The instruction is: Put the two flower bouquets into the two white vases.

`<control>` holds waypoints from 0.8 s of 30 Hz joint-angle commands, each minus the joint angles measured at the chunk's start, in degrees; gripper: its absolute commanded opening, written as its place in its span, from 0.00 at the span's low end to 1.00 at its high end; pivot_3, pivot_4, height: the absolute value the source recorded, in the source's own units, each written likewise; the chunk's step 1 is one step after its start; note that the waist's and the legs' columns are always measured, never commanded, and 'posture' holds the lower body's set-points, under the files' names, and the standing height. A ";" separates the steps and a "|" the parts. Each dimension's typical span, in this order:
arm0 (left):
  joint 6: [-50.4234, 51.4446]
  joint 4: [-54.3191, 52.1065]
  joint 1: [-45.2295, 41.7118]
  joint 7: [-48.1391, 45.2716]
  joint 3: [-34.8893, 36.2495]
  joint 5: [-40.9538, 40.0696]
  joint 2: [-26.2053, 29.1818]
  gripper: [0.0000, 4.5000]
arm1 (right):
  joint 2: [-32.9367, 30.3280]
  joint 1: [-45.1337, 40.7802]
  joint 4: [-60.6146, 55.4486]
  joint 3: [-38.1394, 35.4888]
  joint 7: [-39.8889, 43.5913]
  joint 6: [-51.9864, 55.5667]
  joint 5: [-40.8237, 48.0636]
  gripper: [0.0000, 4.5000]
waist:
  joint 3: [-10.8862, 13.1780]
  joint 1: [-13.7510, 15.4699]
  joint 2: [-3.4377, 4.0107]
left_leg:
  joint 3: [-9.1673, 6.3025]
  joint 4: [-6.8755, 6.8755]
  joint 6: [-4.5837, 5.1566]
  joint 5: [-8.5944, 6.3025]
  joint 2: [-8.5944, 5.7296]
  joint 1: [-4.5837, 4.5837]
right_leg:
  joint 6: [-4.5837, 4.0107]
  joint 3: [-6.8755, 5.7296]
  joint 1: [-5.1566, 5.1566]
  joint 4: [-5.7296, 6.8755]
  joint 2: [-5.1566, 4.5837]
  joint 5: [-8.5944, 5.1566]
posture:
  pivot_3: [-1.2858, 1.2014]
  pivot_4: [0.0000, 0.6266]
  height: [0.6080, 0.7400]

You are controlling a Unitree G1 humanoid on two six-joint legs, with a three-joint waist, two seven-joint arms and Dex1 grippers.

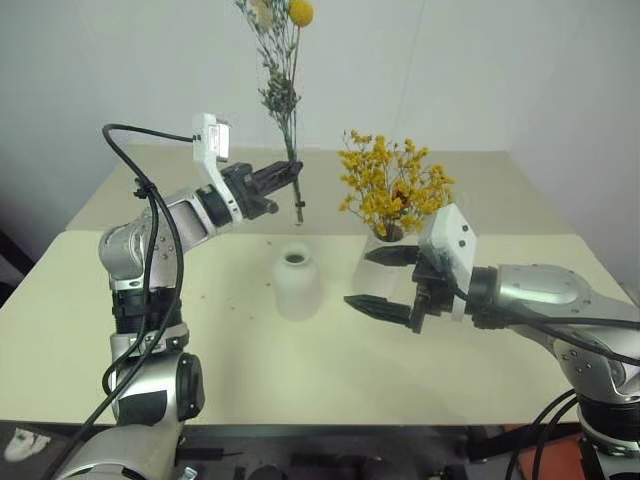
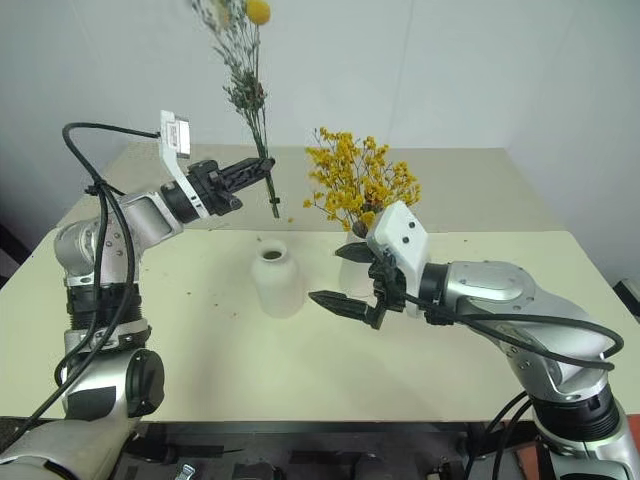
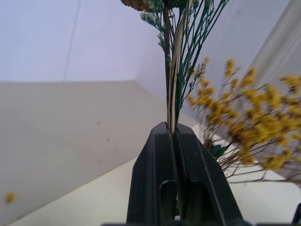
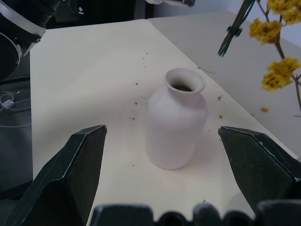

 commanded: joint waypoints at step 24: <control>-7.59 -6.17 4.49 -5.59 -3.37 -6.10 3.16 0.01 | 1.89 1.85 -3.36 4.05 -1.17 -5.38 -10.49 1.00 | 0.00 -0.19 0.00 | -0.01 0.00 0.00 0.00 0.00 0.04 | 0.00 0.00 0.03 -0.02 0.02 0.00 | 0.52 0.24 1.00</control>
